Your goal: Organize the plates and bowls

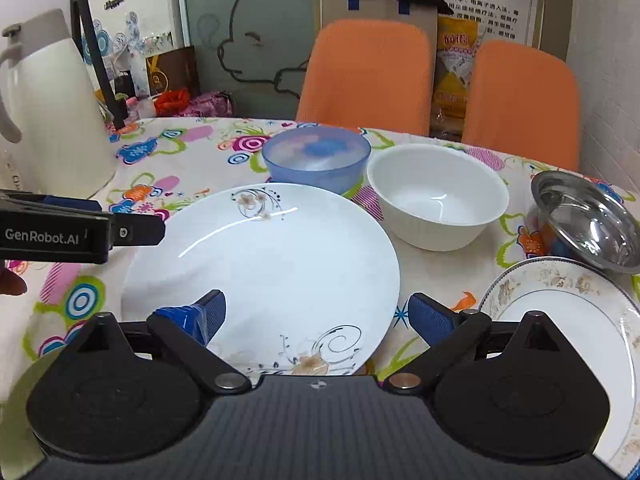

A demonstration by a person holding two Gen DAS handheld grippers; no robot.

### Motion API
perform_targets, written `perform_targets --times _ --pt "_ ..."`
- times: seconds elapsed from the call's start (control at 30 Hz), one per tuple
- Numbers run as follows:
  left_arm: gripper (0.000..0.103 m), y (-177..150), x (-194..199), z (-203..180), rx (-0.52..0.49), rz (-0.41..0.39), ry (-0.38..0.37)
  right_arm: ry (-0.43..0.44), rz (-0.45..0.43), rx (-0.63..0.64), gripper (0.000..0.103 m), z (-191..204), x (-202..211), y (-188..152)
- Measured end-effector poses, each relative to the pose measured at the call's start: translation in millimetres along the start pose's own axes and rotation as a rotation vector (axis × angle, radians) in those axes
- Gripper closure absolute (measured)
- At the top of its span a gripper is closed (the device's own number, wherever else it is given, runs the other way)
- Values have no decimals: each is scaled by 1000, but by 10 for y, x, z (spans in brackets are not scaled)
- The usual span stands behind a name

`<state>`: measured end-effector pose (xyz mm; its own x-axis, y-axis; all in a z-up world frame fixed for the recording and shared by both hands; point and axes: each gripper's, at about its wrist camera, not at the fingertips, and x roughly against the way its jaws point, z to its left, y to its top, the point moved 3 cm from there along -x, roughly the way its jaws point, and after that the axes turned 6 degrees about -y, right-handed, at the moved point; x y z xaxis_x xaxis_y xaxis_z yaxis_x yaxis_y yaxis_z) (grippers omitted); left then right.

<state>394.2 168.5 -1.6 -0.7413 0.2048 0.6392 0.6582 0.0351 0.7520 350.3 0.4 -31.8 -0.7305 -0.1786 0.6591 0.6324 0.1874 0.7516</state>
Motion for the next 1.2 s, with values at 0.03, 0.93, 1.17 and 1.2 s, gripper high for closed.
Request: perform_targets --times 0.03,0.93,1.17,1.2 --pt "32 27 -109 -8 1 24 -4 5 16 -3 18 -1 -60 -4" --pt "59 34 -396 -222 -27 89 -42 74 -17 -45 14 139 47 -27" --pt "60 55 23 -314 -30 39 -38 72 -71 -29 14 208 416 -57" --pt "60 25 94 -332 -36 32 -34 77 -75 -29 14 234 489 -102"
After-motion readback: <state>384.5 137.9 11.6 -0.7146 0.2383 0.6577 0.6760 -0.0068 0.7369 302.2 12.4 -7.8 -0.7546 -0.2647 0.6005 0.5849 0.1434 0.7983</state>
